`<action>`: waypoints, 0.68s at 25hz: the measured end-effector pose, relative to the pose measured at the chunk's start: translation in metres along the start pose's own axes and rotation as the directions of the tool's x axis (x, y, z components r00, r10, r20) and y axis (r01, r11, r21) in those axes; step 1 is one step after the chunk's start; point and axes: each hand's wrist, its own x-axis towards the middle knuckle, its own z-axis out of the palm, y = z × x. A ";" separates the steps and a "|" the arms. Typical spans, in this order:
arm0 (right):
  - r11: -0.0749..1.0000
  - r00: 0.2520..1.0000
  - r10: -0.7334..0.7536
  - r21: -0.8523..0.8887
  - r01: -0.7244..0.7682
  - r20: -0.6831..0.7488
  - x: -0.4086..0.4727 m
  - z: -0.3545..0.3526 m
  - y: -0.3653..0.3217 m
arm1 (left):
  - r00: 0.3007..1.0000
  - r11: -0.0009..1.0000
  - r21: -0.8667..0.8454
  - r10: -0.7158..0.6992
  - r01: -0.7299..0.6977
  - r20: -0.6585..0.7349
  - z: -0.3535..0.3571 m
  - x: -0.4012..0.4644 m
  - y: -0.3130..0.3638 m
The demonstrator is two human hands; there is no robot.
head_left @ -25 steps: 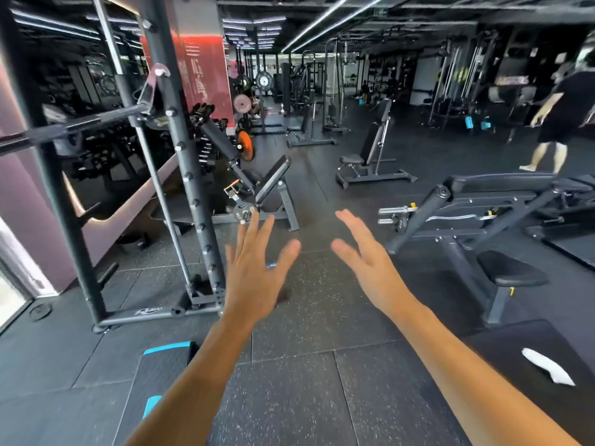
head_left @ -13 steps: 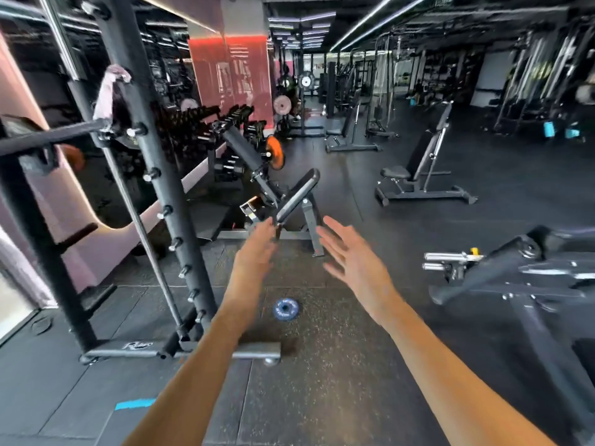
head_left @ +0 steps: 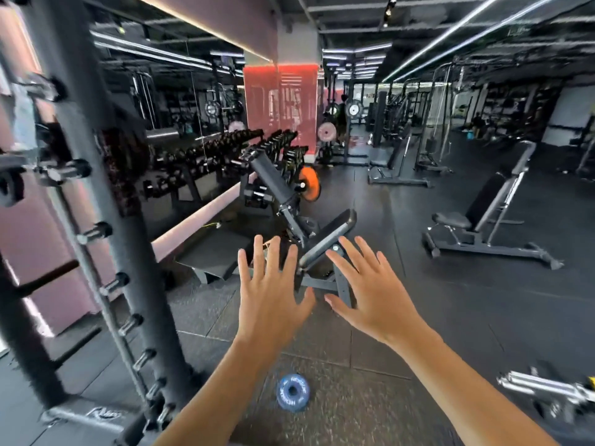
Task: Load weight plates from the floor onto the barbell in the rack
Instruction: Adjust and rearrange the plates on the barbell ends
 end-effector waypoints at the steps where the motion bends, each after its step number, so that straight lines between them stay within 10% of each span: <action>1: 0.999 0.999 -0.039 0.016 0.040 -0.028 0.028 0.010 0.022 | 0.999 0.999 -0.017 -0.030 0.029 -0.013 0.015 0.030 0.001; 17: 0.728 0.807 -0.511 0.349 0.590 -0.296 0.450 0.207 0.192 | 0.836 0.801 0.247 -0.499 0.546 -0.228 0.214 0.338 -0.041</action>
